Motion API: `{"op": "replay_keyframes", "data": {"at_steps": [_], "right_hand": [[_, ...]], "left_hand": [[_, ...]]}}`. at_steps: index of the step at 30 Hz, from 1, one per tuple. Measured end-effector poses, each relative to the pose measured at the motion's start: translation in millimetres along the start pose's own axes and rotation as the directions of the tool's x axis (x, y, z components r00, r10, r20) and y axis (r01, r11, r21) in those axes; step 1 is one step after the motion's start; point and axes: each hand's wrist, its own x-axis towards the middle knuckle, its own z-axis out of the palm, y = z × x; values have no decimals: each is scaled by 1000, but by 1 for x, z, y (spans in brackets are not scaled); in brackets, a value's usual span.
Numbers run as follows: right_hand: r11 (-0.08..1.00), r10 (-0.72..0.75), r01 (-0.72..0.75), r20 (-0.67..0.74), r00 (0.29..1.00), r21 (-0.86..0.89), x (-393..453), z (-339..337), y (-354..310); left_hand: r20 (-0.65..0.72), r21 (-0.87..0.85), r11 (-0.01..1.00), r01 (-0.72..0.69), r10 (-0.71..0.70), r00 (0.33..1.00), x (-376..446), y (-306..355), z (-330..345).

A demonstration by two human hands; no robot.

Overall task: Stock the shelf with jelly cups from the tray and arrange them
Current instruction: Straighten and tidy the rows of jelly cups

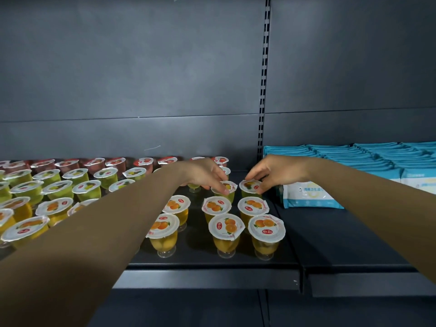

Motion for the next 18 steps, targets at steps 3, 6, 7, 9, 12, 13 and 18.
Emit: {"op": "replay_keyframes", "data": {"at_steps": [3, 6, 7, 9, 12, 13, 18], "right_hand": [[1000, 8, -8, -21, 1000, 9, 0, 2, 1], [1000, 12, -12, -41, 999, -2, 0, 4, -1], [1000, 11, -11, -44, 999, -7, 1, 4, -2], [999, 13, -14, -50, 999, -30, 2, 5, -5], [996, 19, -24, -61, 998, -83, 8, 8, -12], [996, 19, -25, -62, 998, -91, 11, 8, -15], [994, 9, -16, -62, 998, -105, 24, 14, -30]], "left_hand": [[-7, 55, 998, -5, 5, 1000, 0, -1, 0], [-25, 134, 991, -7, 10, 1000, -2, -2, -3], [-29, 157, 988, -2, 7, 1000, -2, -2, -5], [-32, 188, 982, 10, -4, 999, -3, -5, -9], [-43, 222, 975, 35, -26, 999, -5, -12, -13], [-42, 223, 974, 42, -33, 999, -5, -15, -14], [-42, 190, 980, 59, -52, 998, -10, -28, -22]]}}
